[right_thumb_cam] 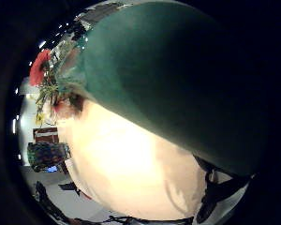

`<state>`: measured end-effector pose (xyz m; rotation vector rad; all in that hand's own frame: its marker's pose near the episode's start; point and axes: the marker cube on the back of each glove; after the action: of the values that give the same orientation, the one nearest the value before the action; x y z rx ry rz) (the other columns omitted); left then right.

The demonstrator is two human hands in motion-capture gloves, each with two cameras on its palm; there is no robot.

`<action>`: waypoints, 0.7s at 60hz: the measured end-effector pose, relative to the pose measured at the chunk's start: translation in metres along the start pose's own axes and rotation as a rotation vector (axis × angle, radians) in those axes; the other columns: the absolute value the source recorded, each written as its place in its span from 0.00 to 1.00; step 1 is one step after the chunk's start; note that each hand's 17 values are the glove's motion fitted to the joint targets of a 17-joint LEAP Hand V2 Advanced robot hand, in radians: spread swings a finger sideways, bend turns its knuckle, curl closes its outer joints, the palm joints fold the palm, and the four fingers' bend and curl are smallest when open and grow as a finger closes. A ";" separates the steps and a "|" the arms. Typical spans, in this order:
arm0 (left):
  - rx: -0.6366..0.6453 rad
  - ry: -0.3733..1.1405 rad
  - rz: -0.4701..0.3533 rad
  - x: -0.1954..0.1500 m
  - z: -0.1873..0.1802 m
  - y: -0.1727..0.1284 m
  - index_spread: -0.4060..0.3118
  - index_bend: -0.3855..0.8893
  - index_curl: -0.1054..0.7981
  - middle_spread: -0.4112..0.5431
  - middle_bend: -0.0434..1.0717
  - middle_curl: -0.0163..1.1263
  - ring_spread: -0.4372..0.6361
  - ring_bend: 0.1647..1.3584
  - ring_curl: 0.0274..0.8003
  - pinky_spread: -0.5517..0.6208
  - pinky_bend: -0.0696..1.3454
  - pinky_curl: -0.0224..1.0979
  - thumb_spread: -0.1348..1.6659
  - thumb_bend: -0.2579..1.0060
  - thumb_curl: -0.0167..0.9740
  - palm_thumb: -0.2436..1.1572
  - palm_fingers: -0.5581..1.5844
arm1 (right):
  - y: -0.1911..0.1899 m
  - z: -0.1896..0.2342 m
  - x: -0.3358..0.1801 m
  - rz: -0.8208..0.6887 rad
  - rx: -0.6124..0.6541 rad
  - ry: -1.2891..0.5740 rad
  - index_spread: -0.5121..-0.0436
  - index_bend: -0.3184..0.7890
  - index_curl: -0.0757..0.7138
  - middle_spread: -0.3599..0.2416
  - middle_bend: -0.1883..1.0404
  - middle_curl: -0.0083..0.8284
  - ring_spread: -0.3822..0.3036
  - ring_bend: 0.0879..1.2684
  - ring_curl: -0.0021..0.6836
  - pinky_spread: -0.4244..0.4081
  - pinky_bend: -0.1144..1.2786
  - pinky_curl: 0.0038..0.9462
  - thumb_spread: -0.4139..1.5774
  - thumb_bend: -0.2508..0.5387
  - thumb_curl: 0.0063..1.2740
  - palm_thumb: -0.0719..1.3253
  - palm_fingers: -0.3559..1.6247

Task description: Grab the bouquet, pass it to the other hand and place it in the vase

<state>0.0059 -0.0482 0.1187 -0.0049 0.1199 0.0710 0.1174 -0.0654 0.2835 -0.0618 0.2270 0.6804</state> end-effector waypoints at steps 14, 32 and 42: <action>0.004 -0.006 0.011 0.003 -0.005 0.004 0.46 0.43 0.51 0.43 0.22 0.39 0.51 0.18 0.39 0.65 0.17 0.29 0.76 0.19 0.31 0.39 0.49 | -0.022 -0.018 -0.022 -0.090 0.307 -0.185 0.62 0.54 0.59 0.31 0.73 0.70 0.26 0.68 0.81 0.20 0.57 0.51 0.78 0.31 0.22 0.63 0.94; 0.018 0.038 0.011 0.008 -0.023 0.008 0.44 0.44 0.54 0.42 0.22 0.39 0.49 0.16 0.38 0.65 0.16 0.27 0.76 0.19 0.31 0.39 0.50 | -0.040 -0.064 -0.011 0.037 0.508 -0.526 0.66 0.85 0.79 0.35 0.86 0.79 0.28 0.79 0.91 0.23 0.63 0.58 0.72 0.35 0.30 0.77 0.90; 0.126 0.075 -0.067 -0.002 -0.037 -0.030 0.44 0.44 0.55 0.40 0.23 0.39 0.48 0.16 0.38 0.63 0.16 0.26 0.76 0.19 0.32 0.39 0.53 | -0.014 -0.105 -0.034 -0.052 0.324 -0.899 0.68 0.88 0.83 0.36 0.90 0.80 0.29 0.82 0.92 0.25 0.65 0.60 0.70 0.33 0.36 0.80 0.89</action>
<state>0.0012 -0.0784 0.0820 0.1143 0.1993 -0.0042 0.0805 -0.1107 0.1888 0.5398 -0.5298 0.5556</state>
